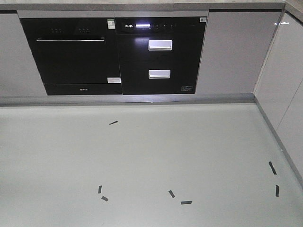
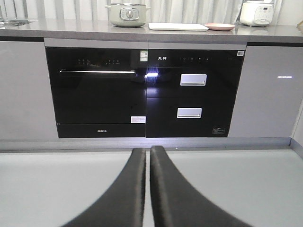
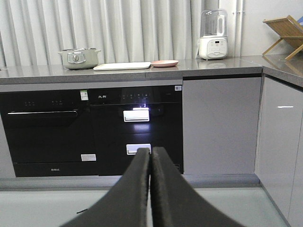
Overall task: Transfer vegetables to tray and serve
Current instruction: 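Drive the base forward toward the counter with the pot and tray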
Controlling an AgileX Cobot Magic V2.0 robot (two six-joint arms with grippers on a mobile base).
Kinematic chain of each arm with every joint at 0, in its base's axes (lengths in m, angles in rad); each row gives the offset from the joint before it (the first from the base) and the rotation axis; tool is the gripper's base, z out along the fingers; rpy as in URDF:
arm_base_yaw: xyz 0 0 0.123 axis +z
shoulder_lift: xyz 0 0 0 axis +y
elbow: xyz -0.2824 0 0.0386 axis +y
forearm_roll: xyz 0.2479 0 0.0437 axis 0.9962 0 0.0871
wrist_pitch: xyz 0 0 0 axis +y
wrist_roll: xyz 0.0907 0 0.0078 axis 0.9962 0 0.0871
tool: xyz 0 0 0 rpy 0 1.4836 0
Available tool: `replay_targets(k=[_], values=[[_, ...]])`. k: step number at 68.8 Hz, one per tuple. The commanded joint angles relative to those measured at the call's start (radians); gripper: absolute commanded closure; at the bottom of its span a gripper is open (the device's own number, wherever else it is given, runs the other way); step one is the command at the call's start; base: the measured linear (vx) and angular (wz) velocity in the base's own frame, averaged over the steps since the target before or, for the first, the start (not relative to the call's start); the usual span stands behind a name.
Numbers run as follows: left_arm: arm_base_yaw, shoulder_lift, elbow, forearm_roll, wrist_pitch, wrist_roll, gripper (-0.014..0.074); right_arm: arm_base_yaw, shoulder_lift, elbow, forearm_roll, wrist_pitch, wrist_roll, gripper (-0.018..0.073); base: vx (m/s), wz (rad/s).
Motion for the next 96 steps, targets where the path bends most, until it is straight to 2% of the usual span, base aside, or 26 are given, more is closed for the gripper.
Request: replay_targets(k=[1,96], values=[[0.000,-0.015,0.022,0.001,-0.071,-0.009,0.0602,-0.007,-0.005,0.015,-0.004,-0.078,0.000,0.0562,0.03,0.02],[0.000,-0.015,0.022,0.001,-0.071,-0.009,0.0602,-0.007,-0.005,0.015,-0.004,-0.078,0.000,0.0562,0.07,0.03]])
